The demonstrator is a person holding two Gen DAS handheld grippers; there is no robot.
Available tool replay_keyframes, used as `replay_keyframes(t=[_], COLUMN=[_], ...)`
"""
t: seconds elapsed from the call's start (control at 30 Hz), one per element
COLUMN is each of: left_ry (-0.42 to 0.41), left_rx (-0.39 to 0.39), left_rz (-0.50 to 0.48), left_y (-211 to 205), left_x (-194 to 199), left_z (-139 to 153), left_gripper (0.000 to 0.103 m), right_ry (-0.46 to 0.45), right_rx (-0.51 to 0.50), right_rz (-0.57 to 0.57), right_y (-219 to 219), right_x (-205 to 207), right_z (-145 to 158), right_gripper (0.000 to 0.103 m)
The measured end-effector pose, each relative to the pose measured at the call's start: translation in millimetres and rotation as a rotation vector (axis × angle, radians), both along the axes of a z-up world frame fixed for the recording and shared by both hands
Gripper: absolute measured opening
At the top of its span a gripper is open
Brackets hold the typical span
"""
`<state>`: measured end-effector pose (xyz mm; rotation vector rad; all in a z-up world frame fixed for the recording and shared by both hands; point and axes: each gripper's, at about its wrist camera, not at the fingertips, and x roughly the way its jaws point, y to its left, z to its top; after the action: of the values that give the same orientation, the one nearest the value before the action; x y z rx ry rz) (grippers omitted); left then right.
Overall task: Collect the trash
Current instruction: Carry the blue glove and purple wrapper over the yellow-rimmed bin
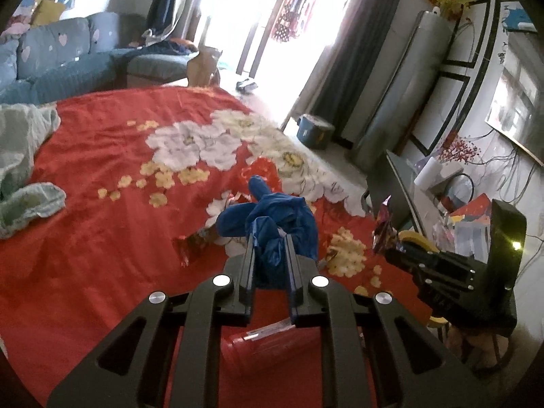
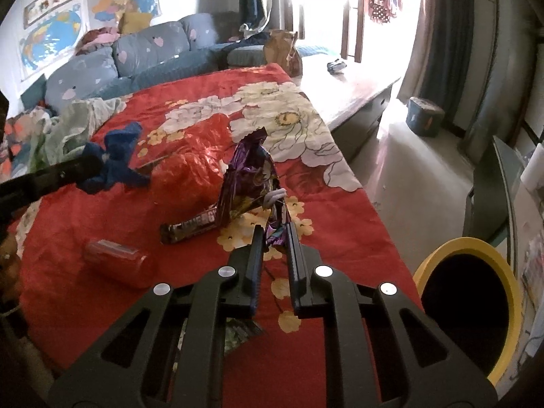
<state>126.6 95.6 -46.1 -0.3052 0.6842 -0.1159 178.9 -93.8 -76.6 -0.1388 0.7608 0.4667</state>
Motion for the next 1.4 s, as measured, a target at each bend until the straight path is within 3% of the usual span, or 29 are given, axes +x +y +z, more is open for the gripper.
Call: replay_keyframes(t=[0.67, 1.4], left_ry=[-0.103, -0.123], left_rx=[0.032, 0.056], left_rz=[-0.061, -0.184], left_y=[-35.2, -96.6], left_x=[-14.1, -7.5], left_z=[39.6, 43.9], left_gripper=[0.014, 0.014], right_ry=[-0.046, -0.068], right_rx=[0.042, 0.076], right_rz=[-0.032, -0.126], right_y=[-20.9, -71.0], right_x=[-9.8, -7.0], right_z=[23.5, 37.4], right_gripper=[0.009, 0.009])
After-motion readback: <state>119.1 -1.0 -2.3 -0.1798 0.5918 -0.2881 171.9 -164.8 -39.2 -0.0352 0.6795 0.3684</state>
